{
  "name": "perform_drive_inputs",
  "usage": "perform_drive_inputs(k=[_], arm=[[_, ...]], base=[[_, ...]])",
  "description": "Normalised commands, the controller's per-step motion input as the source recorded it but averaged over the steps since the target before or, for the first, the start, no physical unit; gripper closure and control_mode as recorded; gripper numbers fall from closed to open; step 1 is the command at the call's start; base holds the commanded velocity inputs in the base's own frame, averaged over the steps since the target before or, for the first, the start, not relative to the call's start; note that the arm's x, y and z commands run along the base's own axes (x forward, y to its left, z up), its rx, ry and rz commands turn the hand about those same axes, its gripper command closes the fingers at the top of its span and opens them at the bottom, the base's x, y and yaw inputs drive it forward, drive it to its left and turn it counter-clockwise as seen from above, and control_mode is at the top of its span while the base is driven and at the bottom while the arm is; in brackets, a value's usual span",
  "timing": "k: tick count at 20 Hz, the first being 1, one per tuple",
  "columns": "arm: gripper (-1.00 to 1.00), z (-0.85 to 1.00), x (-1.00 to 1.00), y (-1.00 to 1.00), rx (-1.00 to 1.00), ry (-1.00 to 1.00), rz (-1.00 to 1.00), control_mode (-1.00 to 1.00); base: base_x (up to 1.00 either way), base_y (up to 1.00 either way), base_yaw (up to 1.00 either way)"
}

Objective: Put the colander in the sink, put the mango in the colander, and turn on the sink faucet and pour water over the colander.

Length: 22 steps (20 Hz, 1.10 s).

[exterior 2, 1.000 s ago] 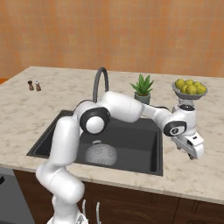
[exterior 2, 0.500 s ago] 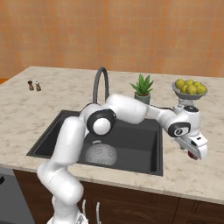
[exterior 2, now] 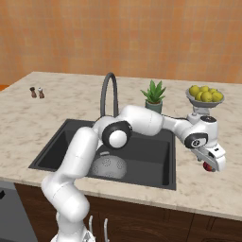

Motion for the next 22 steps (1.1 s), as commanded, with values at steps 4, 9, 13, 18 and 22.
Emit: perform_drive_inputs(k=[4,9,13,18,22], arm=[[-1.0,-0.14,0.24,-0.19,0.0,0.0,0.0,-1.0],[-1.0,-0.13,0.16,-0.21,0.0,0.0,0.0,-1.0],[-1.0,-0.29,0.01,-0.02,-0.01,0.0,0.0,-1.0],[1.0,-0.3,0.0,0.0,-0.02,0.0,0.0,-1.0],[1.0,0.0,0.0,0.0,0.0,0.0,0.0,-1.0]], base=[[0.0,0.0,0.0],[0.0,0.0,0.0],[0.0,0.0,0.0],[0.0,0.0,0.0],[0.0,0.0,0.0]])
